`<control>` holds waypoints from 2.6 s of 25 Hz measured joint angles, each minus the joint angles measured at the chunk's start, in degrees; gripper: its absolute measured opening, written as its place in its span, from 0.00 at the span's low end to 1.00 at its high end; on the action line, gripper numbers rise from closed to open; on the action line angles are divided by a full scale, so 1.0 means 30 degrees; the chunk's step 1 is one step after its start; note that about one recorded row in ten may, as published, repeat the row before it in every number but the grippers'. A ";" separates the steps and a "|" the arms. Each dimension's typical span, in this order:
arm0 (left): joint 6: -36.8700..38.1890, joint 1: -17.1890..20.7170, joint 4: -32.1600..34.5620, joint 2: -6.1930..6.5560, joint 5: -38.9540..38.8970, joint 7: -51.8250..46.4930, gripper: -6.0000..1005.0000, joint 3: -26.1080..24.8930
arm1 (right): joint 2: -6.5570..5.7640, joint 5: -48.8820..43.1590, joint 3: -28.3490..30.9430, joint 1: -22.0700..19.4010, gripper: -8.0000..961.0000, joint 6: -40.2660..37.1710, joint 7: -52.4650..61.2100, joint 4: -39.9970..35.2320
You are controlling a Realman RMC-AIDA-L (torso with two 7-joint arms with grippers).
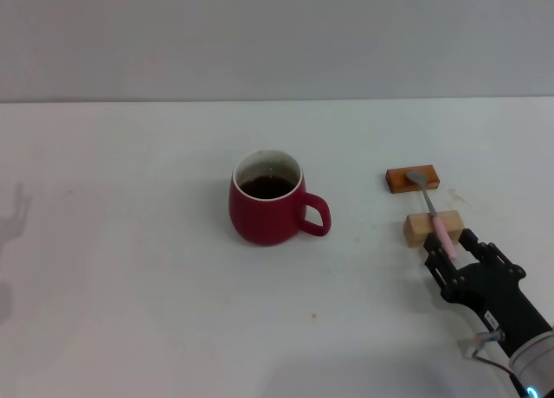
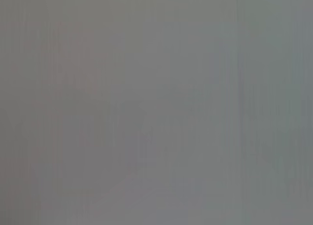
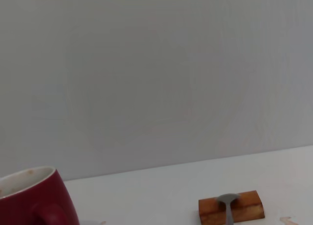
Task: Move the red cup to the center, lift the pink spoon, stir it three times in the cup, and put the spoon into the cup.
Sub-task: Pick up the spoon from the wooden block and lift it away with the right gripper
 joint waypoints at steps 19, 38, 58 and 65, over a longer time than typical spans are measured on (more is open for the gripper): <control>0.0028 0.0030 -0.0033 -0.0001 0.0053 -0.0095 0.81 0.0023 | 0.0000 0.0101 0.0289 -0.0093 0.45 0.0100 0.0015 0.0019; 0.0087 0.0144 0.0161 -0.0001 0.0064 -0.0115 0.81 0.0054 | -0.0026 -0.0022 0.2072 -0.0621 0.17 0.0947 -0.0102 0.0791; 0.0115 0.0295 0.0056 -0.0001 0.0071 -0.0112 0.81 0.0178 | -0.0293 -0.1088 0.1967 -0.1487 0.17 -0.2320 -0.2096 0.2916; 0.0115 0.0295 0.0021 -0.0029 0.0071 -0.0107 0.81 0.0182 | -0.0768 -0.1643 0.1961 -0.1420 0.17 -0.2854 -0.2106 0.3969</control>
